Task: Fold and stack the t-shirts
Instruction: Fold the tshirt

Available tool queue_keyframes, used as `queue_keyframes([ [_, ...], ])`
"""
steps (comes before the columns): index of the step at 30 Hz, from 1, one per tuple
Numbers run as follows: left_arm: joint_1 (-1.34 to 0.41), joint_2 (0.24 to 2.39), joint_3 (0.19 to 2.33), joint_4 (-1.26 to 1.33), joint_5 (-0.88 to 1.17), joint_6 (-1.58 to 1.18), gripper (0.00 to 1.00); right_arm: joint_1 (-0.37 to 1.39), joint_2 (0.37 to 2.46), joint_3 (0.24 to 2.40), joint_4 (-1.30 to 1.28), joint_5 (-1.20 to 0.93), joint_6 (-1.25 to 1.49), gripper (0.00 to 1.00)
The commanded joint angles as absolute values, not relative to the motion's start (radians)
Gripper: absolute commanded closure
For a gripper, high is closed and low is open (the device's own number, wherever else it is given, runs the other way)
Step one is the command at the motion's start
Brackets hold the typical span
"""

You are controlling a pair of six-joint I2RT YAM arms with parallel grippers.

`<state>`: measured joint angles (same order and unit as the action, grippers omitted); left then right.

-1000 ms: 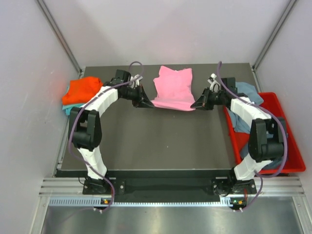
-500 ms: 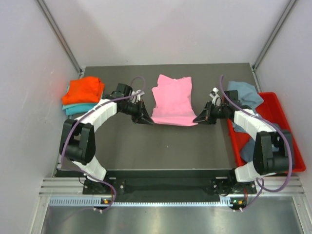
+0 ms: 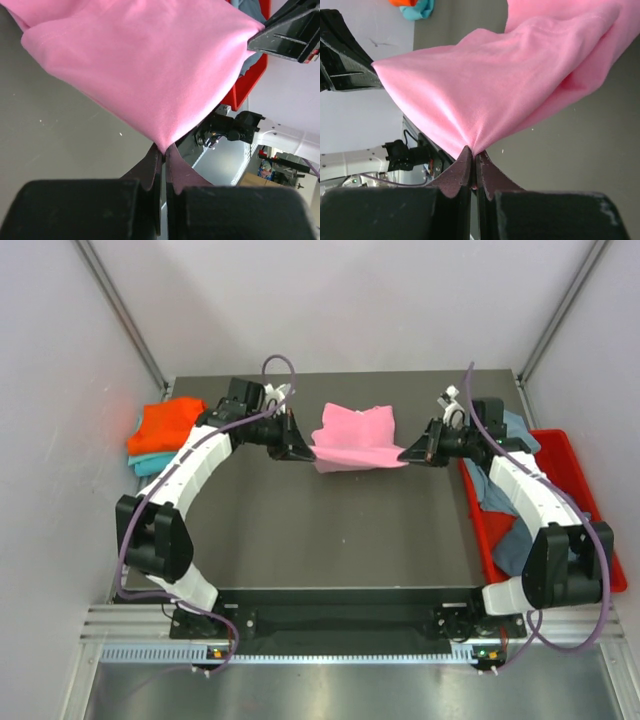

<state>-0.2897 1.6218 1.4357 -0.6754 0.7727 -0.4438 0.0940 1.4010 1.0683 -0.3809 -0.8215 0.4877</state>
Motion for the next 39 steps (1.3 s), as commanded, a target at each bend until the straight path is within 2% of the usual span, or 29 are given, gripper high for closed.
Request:
queue_keyframes([
  [1, -0.282, 1.643, 1.378, -0.696, 0.782, -0.436, 1.00, 0.093, 1.421, 1.051, -0.403, -0.818, 0.474, 1.00],
  [4, -0.281, 1.629, 1.306, -0.669, 0.805, -0.466, 1.00, 0.100, 1.385, 0.971, -0.388, -0.815, 0.482, 1.00],
  [6, -0.281, 1.635, 1.354, -0.667, 0.804, -0.463, 1.00, 0.098, 1.371, 0.991, -0.370, -0.807, 0.483, 1.00],
  [9, -0.273, 1.684, 1.495, -0.692, 0.776, -0.431, 1.00, 0.089, 1.414, 1.162, -0.356, -0.799, 0.468, 1.00],
  [14, -0.271, 1.756, 1.580, -0.701, 0.782, -0.428, 1.00, 0.058, 1.499, 1.252, -0.341, -0.801, 0.482, 1.00],
  [24, -0.275, 1.710, 1.390, -0.655, 0.827, -0.476, 1.00, 0.058, 1.402, 0.993, -0.362, -0.833, 0.492, 1.00],
  [31, -0.290, 1.706, 1.393, -0.722, 0.862, -0.465, 1.00, 0.066, 1.332, 0.887, -0.465, -0.850, 0.465, 1.00],
  [39, -0.345, 1.770, 1.441, -0.776, 0.896, -0.463, 1.00, 0.092, 1.327, 0.835, -0.459, -0.871, 0.479, 1.00],
])
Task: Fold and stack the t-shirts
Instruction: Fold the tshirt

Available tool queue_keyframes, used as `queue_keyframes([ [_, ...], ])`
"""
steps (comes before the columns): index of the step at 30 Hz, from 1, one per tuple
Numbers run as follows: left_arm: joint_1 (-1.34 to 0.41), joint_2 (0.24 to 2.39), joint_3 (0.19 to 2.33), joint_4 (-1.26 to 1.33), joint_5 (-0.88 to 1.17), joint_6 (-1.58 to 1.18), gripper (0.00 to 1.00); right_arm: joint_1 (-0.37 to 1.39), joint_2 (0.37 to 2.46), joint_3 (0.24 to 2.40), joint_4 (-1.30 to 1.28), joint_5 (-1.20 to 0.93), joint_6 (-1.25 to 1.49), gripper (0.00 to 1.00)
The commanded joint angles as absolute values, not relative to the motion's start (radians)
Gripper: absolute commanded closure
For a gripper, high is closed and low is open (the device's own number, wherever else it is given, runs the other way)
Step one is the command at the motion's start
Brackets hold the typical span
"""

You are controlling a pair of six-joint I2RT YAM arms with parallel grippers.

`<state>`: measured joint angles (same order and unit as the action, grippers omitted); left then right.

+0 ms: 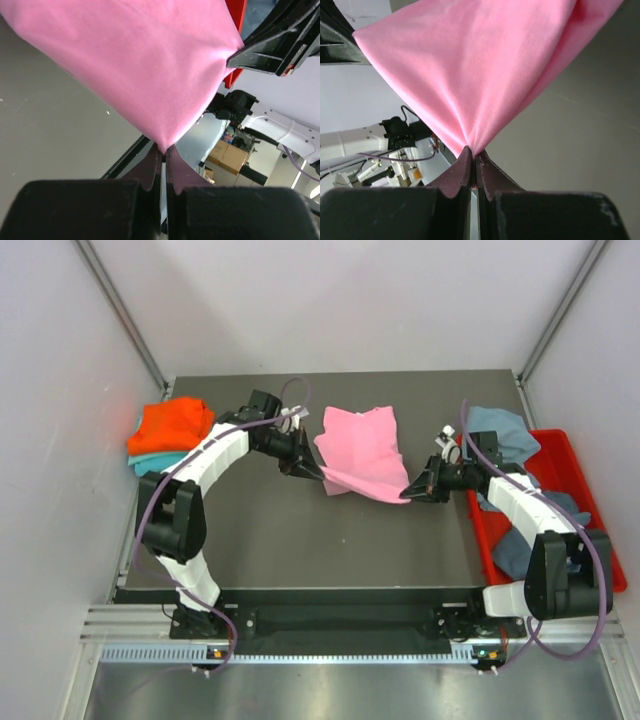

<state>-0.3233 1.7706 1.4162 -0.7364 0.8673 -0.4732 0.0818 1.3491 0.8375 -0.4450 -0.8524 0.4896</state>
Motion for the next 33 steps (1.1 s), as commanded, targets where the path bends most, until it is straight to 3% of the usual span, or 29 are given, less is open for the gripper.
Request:
queue_keyframes([
  [1, -0.360, 1.770, 1.427, -0.776, 0.902, -0.469, 1.00, 0.100, 1.327, 0.833, -0.457, -0.876, 0.479, 1.00],
  [8, -0.376, 1.779, 1.359, -0.735, 0.954, -0.505, 1.00, 0.104, 1.342, 0.844, -0.437, -0.891, 0.486, 1.00],
  [17, -0.344, 1.871, 1.517, -0.738, 0.897, -0.440, 1.00, 0.086, 1.508, 1.028, -0.335, -0.899, 0.554, 1.00],
  [24, -0.328, 1.979, 1.686, -0.805, 0.684, -0.324, 1.00, 0.081, 1.643, 1.133, -0.267, -0.882, 0.561, 1.00],
  [33, -0.281, 2.123, 1.920, -0.819, 0.609, -0.265, 1.00, 0.080, 1.847, 1.354, -0.181, -0.871, 0.594, 1.00],
])
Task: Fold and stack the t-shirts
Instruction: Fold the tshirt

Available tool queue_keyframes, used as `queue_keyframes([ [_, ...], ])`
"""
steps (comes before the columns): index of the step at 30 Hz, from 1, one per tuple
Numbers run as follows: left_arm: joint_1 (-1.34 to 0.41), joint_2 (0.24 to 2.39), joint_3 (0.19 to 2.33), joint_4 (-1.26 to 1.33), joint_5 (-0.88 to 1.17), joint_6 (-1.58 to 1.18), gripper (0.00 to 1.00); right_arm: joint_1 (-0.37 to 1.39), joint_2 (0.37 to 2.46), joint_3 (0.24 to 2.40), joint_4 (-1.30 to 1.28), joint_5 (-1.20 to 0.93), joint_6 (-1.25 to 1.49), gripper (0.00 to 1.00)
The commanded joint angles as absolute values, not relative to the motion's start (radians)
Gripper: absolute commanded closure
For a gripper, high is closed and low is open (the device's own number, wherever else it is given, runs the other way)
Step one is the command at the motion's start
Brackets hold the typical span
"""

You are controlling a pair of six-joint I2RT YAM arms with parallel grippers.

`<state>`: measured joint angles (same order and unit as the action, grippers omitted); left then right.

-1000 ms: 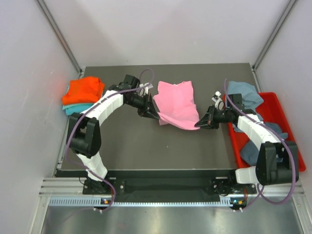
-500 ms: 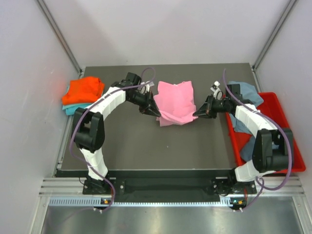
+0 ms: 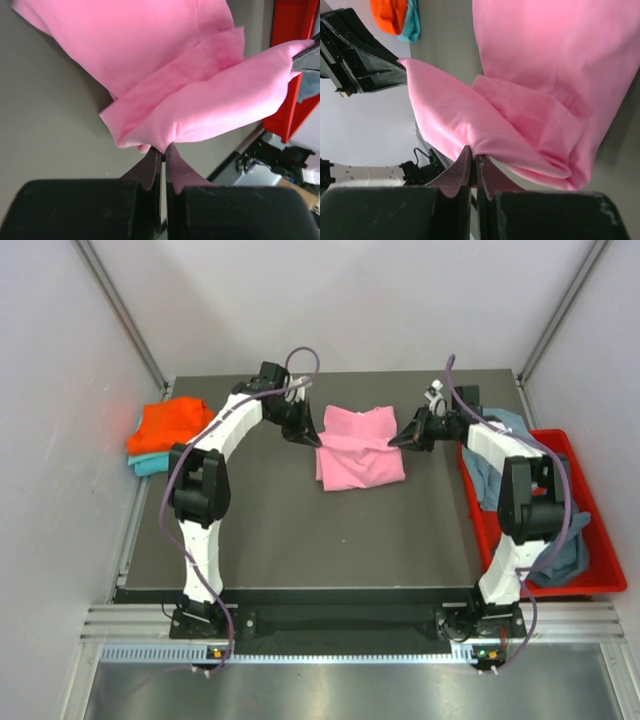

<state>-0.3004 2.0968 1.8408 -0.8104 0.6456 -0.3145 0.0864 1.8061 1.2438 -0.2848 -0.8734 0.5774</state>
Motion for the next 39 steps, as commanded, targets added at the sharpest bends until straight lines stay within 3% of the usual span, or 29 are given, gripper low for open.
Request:
queue_keyframes([
  [1, -0.278, 2.135, 1.942, -0.818, 0.600, -0.262, 1.00, 0.080, 1.889, 1.382, -0.172, -0.870, 0.598, 1.00],
  [11, -0.268, 2.367, 2.184, -0.755, 0.532, -0.213, 1.00, 0.083, 2.154, 1.681, -0.124, -0.850, 0.624, 1.00],
  [19, -0.270, 2.445, 2.344, -0.684, 0.471, -0.187, 1.00, 0.083, 2.209, 1.729, -0.097, -0.842, 0.634, 1.00],
  [31, -0.272, 2.534, 2.408, -0.597, 0.434, -0.187, 1.00, 0.081, 2.270, 1.782, -0.091, -0.795, 0.588, 1.00],
  [33, -0.272, 2.554, 2.413, -0.580, 0.426, -0.190, 0.92, 0.078, 2.278, 1.781, -0.094, -0.778, 0.580, 1.00],
  [35, -0.275, 2.568, 2.425, -0.566, 0.401, -0.192, 0.64, 0.074, 2.284, 1.781, -0.095, -0.759, 0.577, 0.95],
  [36, -0.282, 2.574, 2.430, -0.563, 0.378, -0.190, 0.40, 0.071, 2.283, 1.782, -0.097, -0.752, 0.563, 0.87],
  [37, -0.285, 2.574, 2.439, -0.566, 0.324, -0.186, 0.35, 0.066, 2.280, 1.786, -0.098, -0.749, 0.557, 0.78],
  [38, -0.287, 2.571, 2.457, -0.569, 0.305, -0.184, 0.30, 0.061, 2.261, 1.789, -0.100, -0.743, 0.549, 0.61],
  [39, -0.293, 2.553, 2.462, -0.571, 0.281, -0.183, 0.21, 0.057, 2.249, 1.796, -0.107, -0.733, 0.529, 0.54],
])
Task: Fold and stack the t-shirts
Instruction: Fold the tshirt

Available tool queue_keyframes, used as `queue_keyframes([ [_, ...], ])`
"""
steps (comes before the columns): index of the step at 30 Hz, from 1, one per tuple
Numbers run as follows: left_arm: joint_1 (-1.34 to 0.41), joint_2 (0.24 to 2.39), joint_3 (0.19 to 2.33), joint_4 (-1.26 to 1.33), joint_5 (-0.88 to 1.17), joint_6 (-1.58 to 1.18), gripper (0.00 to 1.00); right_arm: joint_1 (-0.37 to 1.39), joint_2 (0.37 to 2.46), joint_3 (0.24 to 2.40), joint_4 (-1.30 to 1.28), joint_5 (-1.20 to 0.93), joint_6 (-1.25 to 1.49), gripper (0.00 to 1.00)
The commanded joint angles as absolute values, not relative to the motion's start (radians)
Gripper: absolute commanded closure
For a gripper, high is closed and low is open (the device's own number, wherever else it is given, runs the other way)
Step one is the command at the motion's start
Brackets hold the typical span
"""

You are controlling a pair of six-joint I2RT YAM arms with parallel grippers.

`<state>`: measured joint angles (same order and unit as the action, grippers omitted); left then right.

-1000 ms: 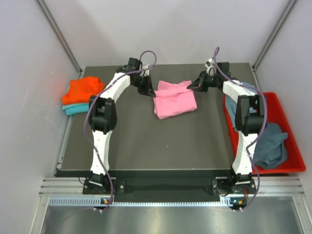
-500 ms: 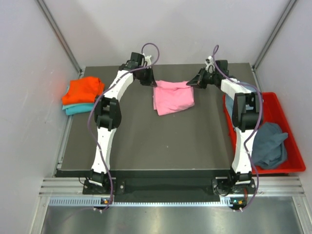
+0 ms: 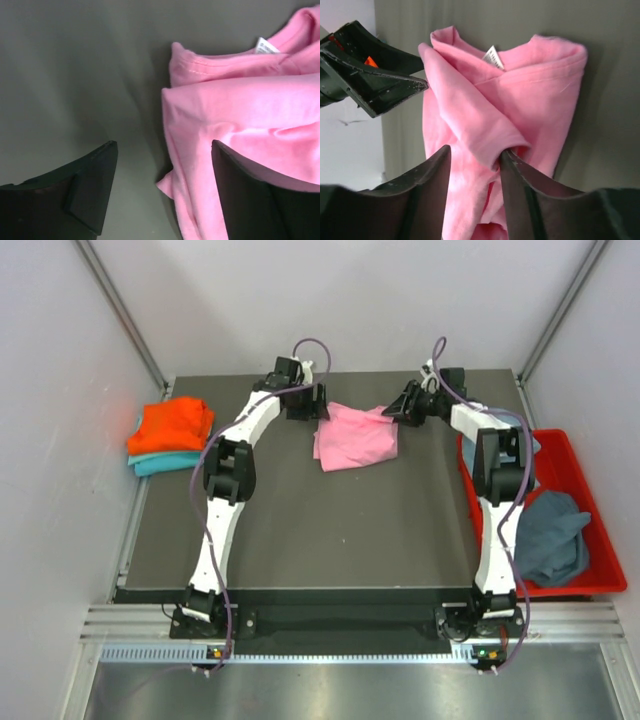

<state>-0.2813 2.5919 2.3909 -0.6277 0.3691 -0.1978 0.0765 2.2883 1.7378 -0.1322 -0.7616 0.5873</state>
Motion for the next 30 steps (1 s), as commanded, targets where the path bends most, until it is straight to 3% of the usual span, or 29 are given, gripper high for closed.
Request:
queue_keyframes([
  [1, -0.295, 2.539, 2.464, -0.575, 0.261, -0.183, 0.19, 0.045, 2.235, 1.799, -0.113, -0.726, 0.519, 0.50],
  [3, -0.299, 2.484, 2.461, -0.587, 0.226, -0.184, 0.17, 0.026, 2.188, 1.798, -0.129, -0.724, 0.499, 0.43],
  [8, -0.301, 2.359, 2.376, -0.632, 0.224, -0.173, 0.17, -0.054, 2.059, 1.701, -0.133, -0.764, 0.506, 0.43],
  [13, -0.290, 2.257, 2.231, -0.658, 0.423, -0.225, 0.21, -0.092, 1.977, 1.528, -0.097, -0.824, 0.532, 0.43],
  [16, -0.291, 2.270, 2.194, -0.629, 0.604, -0.288, 0.29, -0.091, 1.971, 1.447, -0.072, -0.850, 0.558, 0.43],
  [24, -0.331, 2.338, 2.145, -0.551, 0.742, -0.396, 0.53, -0.068, 2.003, 1.365, -0.025, -0.894, 0.636, 0.50],
  [30, -0.388, 2.378, 2.167, -0.505, 0.795, -0.431, 0.57, -0.055, 2.057, 1.400, -0.058, -0.829, 0.611, 0.64],
])
